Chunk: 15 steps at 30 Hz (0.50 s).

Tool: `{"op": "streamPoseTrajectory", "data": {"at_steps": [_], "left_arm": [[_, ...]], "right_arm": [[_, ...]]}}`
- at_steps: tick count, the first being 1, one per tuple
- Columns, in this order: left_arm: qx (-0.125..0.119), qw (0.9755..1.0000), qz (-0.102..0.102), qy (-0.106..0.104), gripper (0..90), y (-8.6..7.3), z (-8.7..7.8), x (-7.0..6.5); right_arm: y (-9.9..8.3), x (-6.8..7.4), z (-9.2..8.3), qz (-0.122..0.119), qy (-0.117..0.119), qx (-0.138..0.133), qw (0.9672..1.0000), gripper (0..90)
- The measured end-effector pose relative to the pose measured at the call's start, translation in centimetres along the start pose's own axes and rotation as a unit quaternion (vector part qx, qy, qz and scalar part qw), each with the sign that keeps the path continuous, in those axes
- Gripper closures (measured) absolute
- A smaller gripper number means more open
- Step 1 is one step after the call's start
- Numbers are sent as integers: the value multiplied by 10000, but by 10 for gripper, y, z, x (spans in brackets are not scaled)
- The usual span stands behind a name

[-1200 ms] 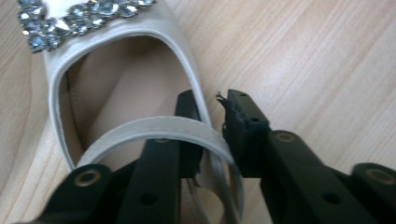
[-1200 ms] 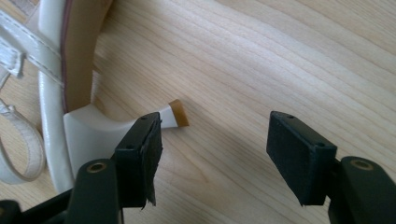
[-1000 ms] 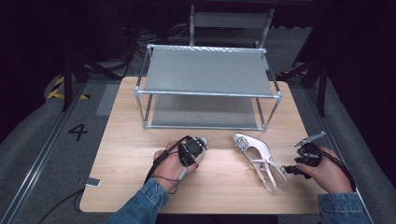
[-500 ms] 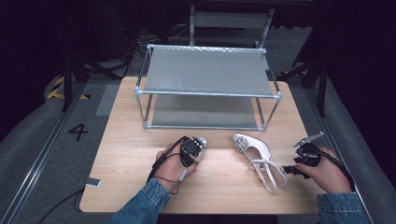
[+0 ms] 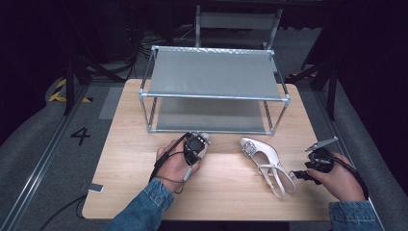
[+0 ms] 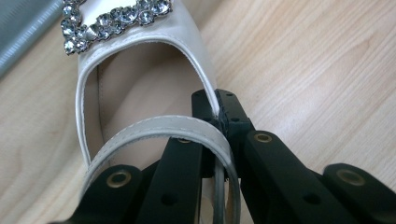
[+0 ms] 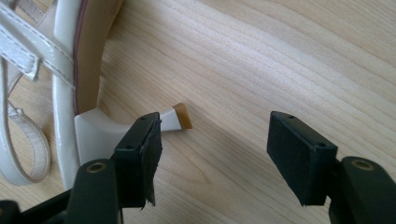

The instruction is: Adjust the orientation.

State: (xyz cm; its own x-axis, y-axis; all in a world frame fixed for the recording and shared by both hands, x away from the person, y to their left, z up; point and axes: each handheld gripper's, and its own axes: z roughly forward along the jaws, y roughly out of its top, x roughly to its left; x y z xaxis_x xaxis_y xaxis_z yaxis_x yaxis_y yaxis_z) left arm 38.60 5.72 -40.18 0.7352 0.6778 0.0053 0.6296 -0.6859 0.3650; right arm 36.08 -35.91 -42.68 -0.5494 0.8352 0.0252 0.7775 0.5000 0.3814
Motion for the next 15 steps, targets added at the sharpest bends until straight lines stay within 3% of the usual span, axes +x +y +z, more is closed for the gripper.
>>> {"op": "streamPoseTrajectory", "data": {"at_steps": [7, 15], "left_arm": [[-107, 9999, -72, -1, 877, 14, -2, 12], [-197, 9997, -116, 33, 876, 30, 8, 30]], "right_arm": [[-3, 0, 0, 32, -19, -1, 10000, 367], [-5, 0, 0, 52, -30, -28, 10000, 366]]}}
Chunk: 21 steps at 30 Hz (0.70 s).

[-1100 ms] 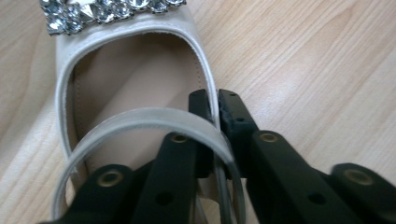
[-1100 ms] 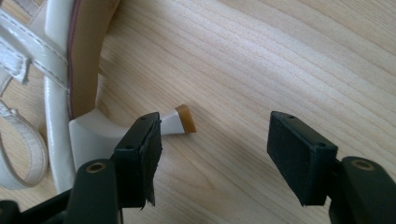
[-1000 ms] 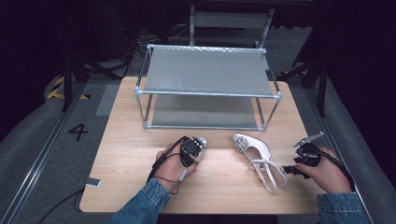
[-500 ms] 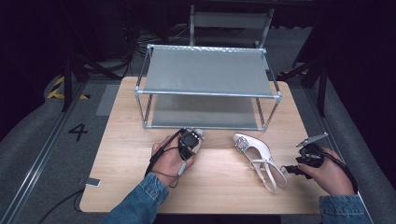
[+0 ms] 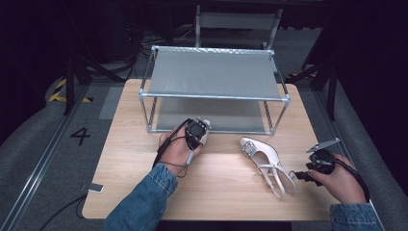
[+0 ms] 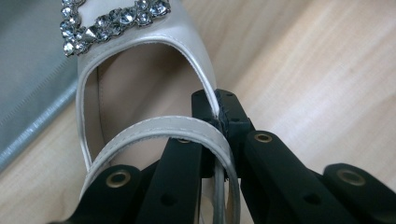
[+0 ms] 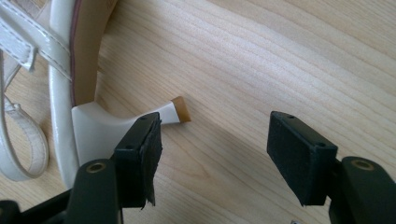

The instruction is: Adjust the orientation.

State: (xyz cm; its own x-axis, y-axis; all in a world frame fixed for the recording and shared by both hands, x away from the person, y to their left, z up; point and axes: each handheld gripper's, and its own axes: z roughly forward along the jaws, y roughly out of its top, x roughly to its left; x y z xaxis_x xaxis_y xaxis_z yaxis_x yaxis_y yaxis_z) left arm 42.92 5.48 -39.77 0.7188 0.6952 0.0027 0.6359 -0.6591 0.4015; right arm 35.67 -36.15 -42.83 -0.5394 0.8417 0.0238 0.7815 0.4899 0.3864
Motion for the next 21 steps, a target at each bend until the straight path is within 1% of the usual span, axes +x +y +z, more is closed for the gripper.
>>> {"op": "streamPoseTrajectory", "data": {"at_steps": [2, 4, 6, 7, 11, 14, 15, 20, 21], "left_arm": [[-46, 10000, -62, -14, 876, 4, 3, 5], [-123, 9998, -120, 61, 876, 10, 6, 11], [-139, 9998, -143, 58, 876, 14, 7, 15], [-178, 9996, -177, 118, 876, 16, 8, 17], [-232, 9992, -267, 168, 876, 24, 13, 25], [-260, 9991, -283, 201, 875, 27, 16, 28], [-220, 9991, -291, 226, 875, 29, 17, 30], [-267, 9989, -281, 277, 875, 36, 22, 37], [-240, 9989, -288, 278, 876, 38, 23, 38]], "right_arm": [[-2, 0, 1, 14, 13, 18, 10000, 366], [-2, -1, 1, 30, 8, 29, 10000, 367], [-3, -1, 1, 40, 10, 17, 10000, 366], [-3, -1, 1, 37, 4, 19, 10000, 366], [-5, -1, 2, 50, 8, 48, 10000, 366], [-7, -1, 3, 55, 7, 52, 10000, 366], [-7, -1, 3, 55, 7, 52, 10000, 366], [-10, -1, 3, 86, -3, 84, 9999, 366], [-10, -1, 3, 93, -4, 77, 9999, 366]]}}
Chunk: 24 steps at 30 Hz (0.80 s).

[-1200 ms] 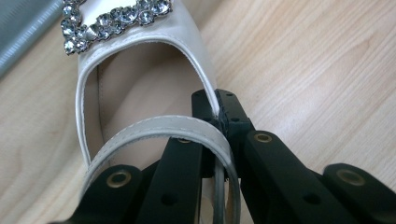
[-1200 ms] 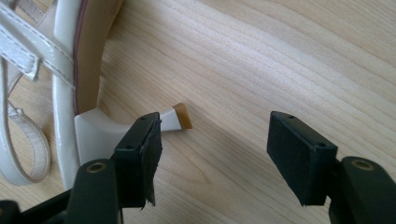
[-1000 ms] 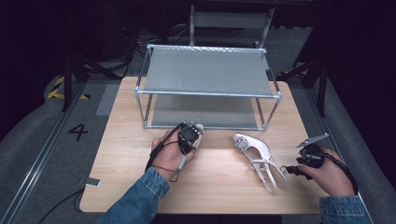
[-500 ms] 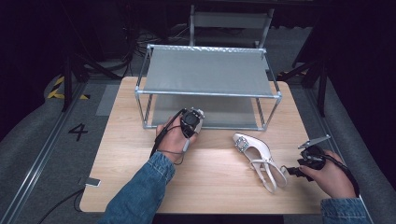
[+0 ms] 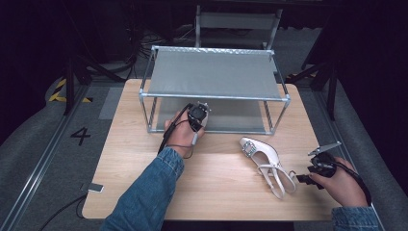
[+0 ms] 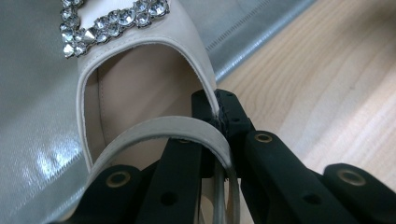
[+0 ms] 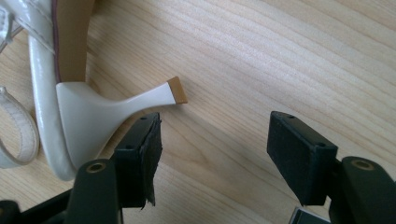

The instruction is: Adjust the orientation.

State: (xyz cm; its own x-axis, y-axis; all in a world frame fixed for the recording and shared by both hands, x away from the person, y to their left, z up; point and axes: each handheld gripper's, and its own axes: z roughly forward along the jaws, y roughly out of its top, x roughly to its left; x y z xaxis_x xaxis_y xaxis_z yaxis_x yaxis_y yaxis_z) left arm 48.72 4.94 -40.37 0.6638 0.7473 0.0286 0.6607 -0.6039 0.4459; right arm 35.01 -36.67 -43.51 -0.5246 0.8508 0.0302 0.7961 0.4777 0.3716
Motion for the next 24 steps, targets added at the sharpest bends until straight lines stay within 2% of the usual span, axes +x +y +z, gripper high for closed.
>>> {"op": "streamPoseTrajectory", "data": {"at_steps": [6, 7, 13, 15, 16, 17, 18, 19, 20, 21, 23, 24], "left_arm": [[-9, 10000, -44, 22, 876, 5, 9, 3], [-46, 9998, -207, 0, 876, 6, 12, 2], [-26, 9989, -470, 57, 873, 7, 22, 5], [52, 9996, -256, 97, 870, 10, 24, 9], [49, 9990, -408, 173, 858, 11, 23, 7], [-59, 9990, -376, 229, 809, 12, 23, 6], [-191, 9992, -291, 212, 718, 12, 21, 8], [-222, 9986, -451, 171, 664, 13, 20, 6], [-276, 9984, -432, 221, 604, 13, 20, 5], [-255, 9979, -537, 258, 589, 12, 18, 2], [-377, 9980, -462, 228, 536, 11, 16, 2], [-400, 9972, -574, 246, 519, 10, 15, 0]], "right_arm": [[-3, 0, 0, 13, -17, -1, 10000, 366], [-4, 0, -1, 14, -22, 2, 10000, 366], [-5, 0, 0, -3, -16, -5, 10000, 366], [-5, 0, 0, -5, -19, 0, 10000, 366], [-5, 0, 0, -7, -13, 1, 10000, 366], [-5, 0, 1, -17, -18, -1, 10000, 366], [-5, 1, 0, -16, -14, -2, 10000, 366], [-5, 1, 0, -9, -12, -2, 10000, 366], [-5, 1, 0, -28, -23, -9, 10000, 365], [-5, 1, 1, -38, -15, -1, 10000, 364], [-5, 2, 1, -39, -9, 3, 10000, 357], [-5, 2, 1, -29, 10, 1, 10000, 355]]}}
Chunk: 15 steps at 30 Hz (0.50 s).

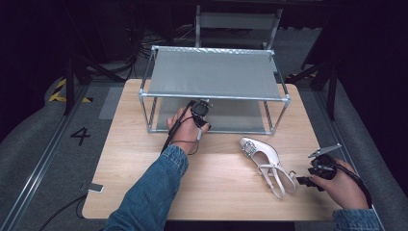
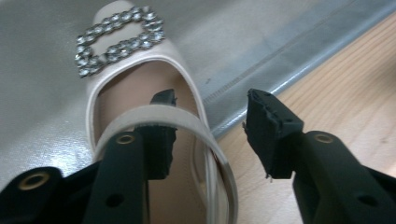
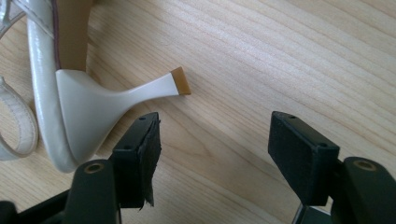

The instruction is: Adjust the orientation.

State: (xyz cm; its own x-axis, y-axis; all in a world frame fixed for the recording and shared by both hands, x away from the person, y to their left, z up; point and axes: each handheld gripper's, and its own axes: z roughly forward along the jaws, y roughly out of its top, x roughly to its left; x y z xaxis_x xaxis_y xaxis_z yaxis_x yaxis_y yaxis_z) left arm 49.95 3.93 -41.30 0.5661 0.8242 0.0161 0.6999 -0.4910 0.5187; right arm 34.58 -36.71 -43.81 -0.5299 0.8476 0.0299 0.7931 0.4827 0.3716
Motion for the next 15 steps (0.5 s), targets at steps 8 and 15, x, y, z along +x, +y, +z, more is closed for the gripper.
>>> {"op": "streamPoseTrajectory", "data": {"at_steps": [8, 15], "left_arm": [[-194, 9989, 425, 56, 479, -5, -16, -2], [-374, 9988, 255, -160, 461, -12, -32, -8]], "right_arm": [[2, 1, 2, -39, -4, -3, 10000, 348], [4, 2, 3, -33, 25, 23, 10000, 347]]}}
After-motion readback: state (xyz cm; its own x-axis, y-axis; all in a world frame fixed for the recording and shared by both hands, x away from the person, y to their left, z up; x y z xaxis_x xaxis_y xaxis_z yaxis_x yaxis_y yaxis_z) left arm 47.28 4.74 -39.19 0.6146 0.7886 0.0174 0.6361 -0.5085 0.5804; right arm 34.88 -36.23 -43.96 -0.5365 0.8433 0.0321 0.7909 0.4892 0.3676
